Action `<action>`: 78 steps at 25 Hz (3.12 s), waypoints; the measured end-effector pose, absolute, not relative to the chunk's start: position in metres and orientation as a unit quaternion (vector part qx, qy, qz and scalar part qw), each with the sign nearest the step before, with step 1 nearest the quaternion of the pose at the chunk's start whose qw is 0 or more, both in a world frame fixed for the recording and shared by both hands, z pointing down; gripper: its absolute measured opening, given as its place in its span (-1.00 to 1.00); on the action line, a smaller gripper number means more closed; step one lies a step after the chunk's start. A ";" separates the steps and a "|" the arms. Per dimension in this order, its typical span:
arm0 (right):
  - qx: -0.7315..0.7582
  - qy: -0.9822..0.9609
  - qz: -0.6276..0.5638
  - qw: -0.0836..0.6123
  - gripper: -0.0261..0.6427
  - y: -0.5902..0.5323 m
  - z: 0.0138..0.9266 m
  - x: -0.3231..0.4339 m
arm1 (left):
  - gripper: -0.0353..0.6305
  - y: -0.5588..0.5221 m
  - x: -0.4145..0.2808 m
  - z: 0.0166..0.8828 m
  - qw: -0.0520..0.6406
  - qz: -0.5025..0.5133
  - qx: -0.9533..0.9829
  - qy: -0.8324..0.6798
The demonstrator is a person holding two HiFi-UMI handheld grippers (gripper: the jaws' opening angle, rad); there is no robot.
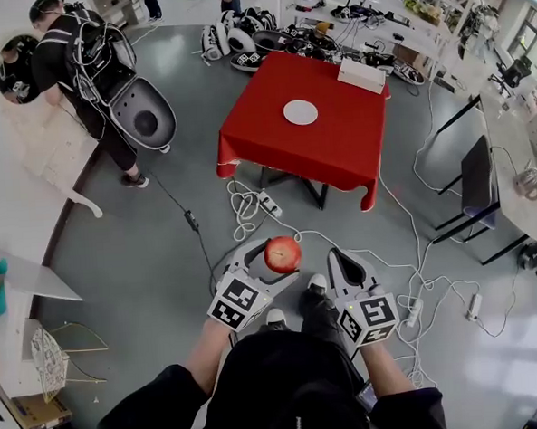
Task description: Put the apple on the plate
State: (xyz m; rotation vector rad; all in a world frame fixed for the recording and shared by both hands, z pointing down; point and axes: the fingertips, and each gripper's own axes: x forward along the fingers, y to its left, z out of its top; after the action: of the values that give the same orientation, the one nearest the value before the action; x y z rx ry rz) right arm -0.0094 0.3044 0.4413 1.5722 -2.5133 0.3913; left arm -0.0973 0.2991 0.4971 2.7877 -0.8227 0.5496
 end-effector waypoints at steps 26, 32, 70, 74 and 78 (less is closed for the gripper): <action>0.513 -0.842 0.146 0.076 -0.89 0.284 0.457 -0.002 | 0.26 0.280 -0.085 0.510 0.099 0.199 0.936 -0.271; 0.503 -0.847 0.154 0.080 -0.89 0.245 0.461 0.014 | 0.26 0.246 -0.070 0.513 0.108 0.203 0.932 -0.280; 0.451 -0.867 0.194 0.084 -0.89 0.050 0.468 0.163 | 0.26 0.043 0.083 0.514 0.128 0.237 0.907 -0.324; 0.459 -0.863 0.193 0.085 -0.89 0.033 0.469 0.169 | 0.26 0.021 0.087 0.518 0.128 0.235 0.909 -0.320; 0.469 -0.857 0.193 0.088 -0.89 0.005 0.469 0.174 | 0.26 -0.012 0.089 0.524 0.127 0.235 0.911 -0.314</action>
State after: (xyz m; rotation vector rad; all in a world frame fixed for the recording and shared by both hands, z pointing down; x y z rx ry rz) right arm 0.1735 0.0054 0.4694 1.3973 -2.5520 0.5756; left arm 0.0893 -0.0119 0.5240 2.6520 -0.9152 0.6840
